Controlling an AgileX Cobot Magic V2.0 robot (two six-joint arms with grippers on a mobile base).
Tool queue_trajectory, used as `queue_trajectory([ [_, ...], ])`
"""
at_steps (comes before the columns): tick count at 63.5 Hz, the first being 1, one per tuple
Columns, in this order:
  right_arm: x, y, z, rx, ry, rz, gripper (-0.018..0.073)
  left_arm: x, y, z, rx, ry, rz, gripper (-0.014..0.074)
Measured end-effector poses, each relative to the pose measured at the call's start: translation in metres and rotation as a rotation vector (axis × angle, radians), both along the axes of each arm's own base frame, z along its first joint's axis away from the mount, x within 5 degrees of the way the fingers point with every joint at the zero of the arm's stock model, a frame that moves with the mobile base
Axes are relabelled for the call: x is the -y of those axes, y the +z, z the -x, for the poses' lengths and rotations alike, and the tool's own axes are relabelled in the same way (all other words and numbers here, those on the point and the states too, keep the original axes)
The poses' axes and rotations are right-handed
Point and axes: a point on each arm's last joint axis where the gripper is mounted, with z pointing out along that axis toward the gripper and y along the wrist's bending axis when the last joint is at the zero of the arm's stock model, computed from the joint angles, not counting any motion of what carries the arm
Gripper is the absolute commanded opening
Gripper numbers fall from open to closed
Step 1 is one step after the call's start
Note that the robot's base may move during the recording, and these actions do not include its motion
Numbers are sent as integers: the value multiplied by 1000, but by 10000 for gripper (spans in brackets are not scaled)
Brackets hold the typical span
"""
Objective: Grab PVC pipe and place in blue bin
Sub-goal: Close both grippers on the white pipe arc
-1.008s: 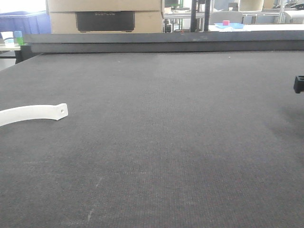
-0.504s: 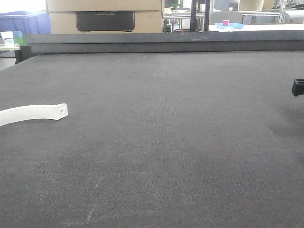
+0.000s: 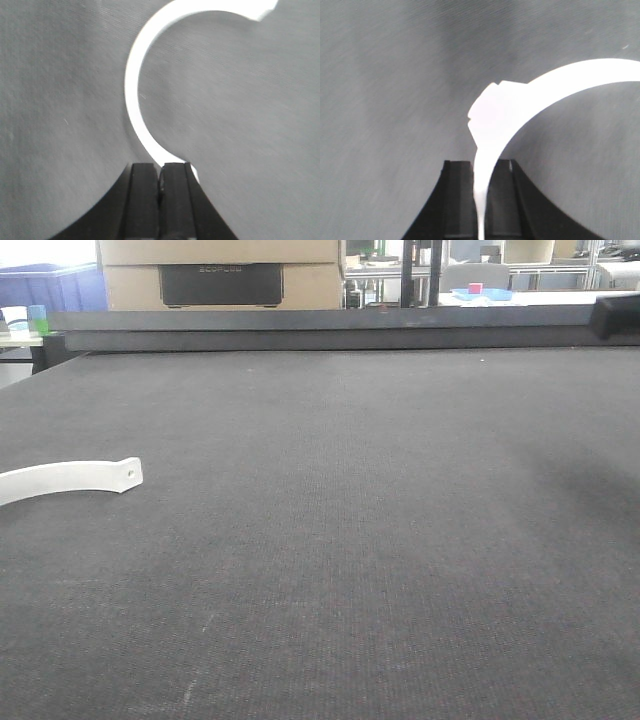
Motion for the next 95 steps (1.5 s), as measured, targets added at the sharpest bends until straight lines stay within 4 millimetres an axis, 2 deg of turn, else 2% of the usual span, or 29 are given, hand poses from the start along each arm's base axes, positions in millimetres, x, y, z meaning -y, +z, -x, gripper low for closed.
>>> queue_trajectory([
  [12,-8,3,6,-17,35,1,-168,1,-23,-33,-84,0,-10,-111],
  [18,-8,3,6,-17,36,1,-168,1,-34,-42,-120,0,-12,-91],
  [21,-8,3,6,-17,36,1,-168,1,-39,-45,-132,0,-12,-48],
  [30,-9,3,4,2,36,-2,-168,1,-46,-49,-143,0,-13,171],
  [38,-9,4,3,18,36,-4,-168,1,-47,-54,-101,-2,-16,275],
  [55,-9,4,2,31,38,-5,-168,1,-62,-62,-125,-5,-23,274],
  [73,-9,4,2,32,38,-5,-168,-14,-74,-66,-158,44,-20,274],
  [95,-9,4,1,38,38,-6,-168,-6,-89,-68,-203,22,-13,274],
])
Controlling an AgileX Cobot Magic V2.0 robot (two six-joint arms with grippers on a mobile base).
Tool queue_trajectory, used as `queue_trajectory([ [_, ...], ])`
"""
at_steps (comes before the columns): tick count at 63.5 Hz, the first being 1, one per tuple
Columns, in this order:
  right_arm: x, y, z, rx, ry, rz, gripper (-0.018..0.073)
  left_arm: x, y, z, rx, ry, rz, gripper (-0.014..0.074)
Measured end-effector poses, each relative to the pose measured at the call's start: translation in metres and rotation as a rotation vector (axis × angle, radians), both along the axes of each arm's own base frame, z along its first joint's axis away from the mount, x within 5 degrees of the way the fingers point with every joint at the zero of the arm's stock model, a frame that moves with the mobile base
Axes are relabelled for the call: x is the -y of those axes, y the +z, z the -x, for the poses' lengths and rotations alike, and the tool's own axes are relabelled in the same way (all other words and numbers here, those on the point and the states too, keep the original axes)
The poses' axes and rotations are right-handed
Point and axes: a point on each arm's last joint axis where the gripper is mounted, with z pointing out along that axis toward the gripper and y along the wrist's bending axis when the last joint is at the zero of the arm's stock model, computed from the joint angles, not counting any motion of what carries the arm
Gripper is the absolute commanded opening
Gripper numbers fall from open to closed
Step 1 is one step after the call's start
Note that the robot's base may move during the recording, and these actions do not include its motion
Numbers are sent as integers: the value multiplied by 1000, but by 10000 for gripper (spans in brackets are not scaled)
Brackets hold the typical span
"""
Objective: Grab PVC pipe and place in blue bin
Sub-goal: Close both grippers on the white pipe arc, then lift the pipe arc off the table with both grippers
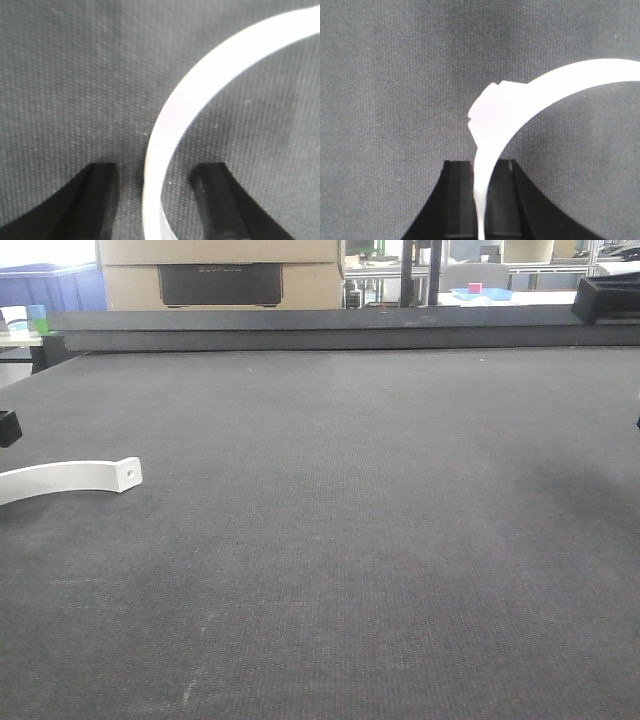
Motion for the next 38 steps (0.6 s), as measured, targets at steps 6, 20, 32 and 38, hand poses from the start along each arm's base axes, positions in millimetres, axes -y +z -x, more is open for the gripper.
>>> queue_trajectory([
  [6,0,0,0,0,0,0,-168,0,0,0,0,0,0,242],
  [20,0,0,0,3,0,0,-168,-1,0,0,-2,-4,-7,-29],
  [32,0,1,-2,27,0,-4,-168,0,1,3,-39,0,-1,-111],
  [38,0,2,-2,32,0,-5,-168,0,3,5,-70,0,-2,-111],
])
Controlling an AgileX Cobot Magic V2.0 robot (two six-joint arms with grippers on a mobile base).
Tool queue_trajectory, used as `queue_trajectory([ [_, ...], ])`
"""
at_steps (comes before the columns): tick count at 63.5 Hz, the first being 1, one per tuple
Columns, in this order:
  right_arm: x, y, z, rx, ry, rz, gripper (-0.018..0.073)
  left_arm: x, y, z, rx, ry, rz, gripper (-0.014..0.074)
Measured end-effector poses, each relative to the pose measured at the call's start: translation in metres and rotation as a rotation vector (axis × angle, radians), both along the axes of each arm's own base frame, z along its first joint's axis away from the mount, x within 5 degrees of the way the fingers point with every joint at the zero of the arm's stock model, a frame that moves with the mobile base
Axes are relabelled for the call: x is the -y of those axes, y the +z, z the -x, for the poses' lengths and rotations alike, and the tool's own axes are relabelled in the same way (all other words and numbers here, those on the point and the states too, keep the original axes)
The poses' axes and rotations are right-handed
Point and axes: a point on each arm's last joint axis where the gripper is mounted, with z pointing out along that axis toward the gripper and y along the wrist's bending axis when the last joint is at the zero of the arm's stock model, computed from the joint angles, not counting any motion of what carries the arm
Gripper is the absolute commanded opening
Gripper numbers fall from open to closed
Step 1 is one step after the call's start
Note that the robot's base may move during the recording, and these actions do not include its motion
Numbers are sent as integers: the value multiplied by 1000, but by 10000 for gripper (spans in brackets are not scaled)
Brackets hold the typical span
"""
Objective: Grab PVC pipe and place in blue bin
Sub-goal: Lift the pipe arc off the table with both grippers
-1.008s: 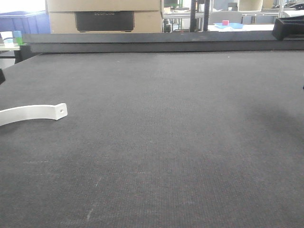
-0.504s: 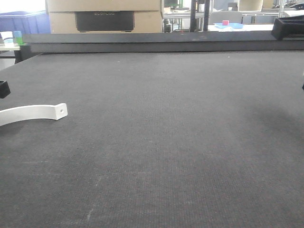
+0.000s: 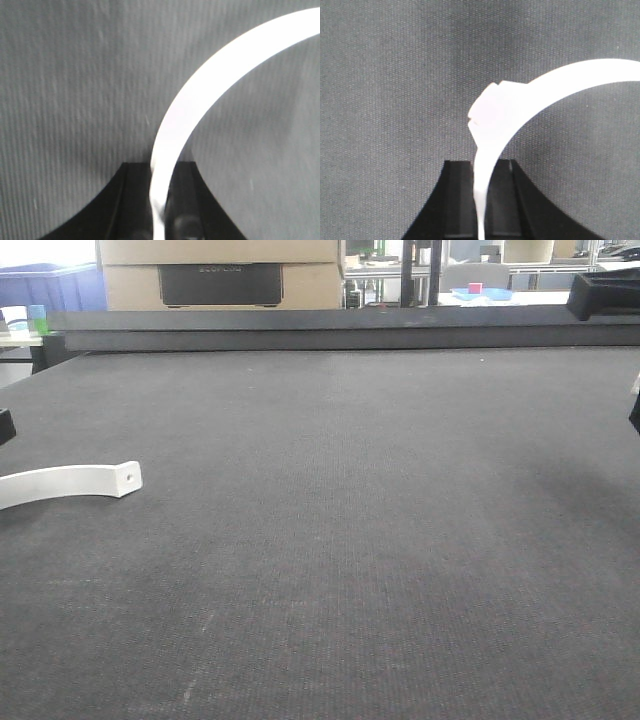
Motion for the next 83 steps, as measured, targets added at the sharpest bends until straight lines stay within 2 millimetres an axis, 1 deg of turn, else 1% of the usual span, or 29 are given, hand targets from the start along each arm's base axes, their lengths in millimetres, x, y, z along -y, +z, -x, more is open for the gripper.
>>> queue_trajectory([
  [6,1,4,4,5,2,0,-168,1,9,5,-10,3,9,-111],
  [15,2,18,14,47,3,-7,-168,8,39,18,71,-23,11,-111],
  [21,4,33,24,113,2,-17,-168,20,68,28,194,-58,29,-111],
  [28,5,50,32,220,22,-25,-168,35,98,41,357,-104,67,-111],
  [37,7,68,46,397,32,-43,-168,53,123,62,566,-166,124,-111],
  [43,10,72,61,501,33,-56,-168,56,129,77,695,-152,165,-111],
  [51,14,71,87,638,47,-62,-168,51,124,98,843,-109,208,-111],
  [56,17,67,105,703,58,-61,-168,47,117,112,901,-100,218,-111],
  [66,22,56,140,792,60,-68,-168,39,113,141,1018,-93,239,-111],
  [72,26,53,161,854,59,-75,-168,35,118,157,1086,-97,245,-111],
  [83,29,58,185,954,58,-87,-168,28,135,179,1222,-122,229,-111],
])
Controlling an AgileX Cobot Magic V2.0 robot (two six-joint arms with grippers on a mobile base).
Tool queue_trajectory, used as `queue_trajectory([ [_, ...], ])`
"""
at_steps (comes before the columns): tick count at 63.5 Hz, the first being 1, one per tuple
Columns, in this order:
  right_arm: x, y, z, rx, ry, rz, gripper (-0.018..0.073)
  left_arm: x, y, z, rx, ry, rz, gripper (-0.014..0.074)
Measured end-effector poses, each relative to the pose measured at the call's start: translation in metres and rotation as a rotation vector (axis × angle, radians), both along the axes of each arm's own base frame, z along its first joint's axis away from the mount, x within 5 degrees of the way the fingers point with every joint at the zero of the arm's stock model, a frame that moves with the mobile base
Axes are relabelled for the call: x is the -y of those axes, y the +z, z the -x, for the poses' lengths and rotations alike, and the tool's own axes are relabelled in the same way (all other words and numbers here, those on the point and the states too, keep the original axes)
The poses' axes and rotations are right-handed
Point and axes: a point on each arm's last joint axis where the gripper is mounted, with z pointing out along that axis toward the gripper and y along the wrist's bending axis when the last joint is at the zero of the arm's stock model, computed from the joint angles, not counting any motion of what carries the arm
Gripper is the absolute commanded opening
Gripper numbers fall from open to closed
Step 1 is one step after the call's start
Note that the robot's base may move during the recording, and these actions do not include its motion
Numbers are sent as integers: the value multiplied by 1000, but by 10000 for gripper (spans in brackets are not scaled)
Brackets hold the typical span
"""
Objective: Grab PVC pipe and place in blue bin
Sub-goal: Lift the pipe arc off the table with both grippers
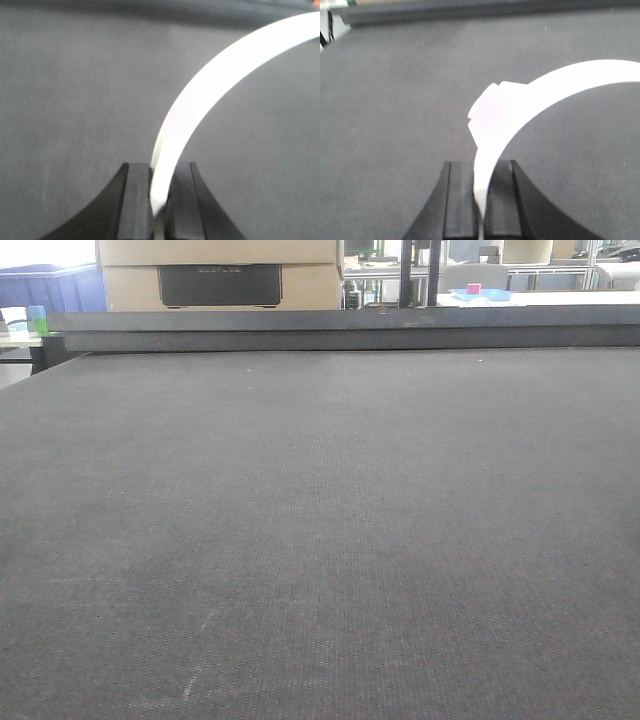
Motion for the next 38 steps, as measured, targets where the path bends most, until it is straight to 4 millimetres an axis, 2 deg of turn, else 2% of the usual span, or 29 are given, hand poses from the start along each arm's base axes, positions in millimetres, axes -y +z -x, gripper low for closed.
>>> queue_trajectory([
  [13,3,9,19,115,0,-18,-168,-8,20,29,173,2,23,-111],
  [24,6,13,24,179,-12,8,-168,-13,28,47,252,4,40,-111],
  [38,9,16,23,224,-35,82,-168,-14,30,52,272,4,45,-111],
])
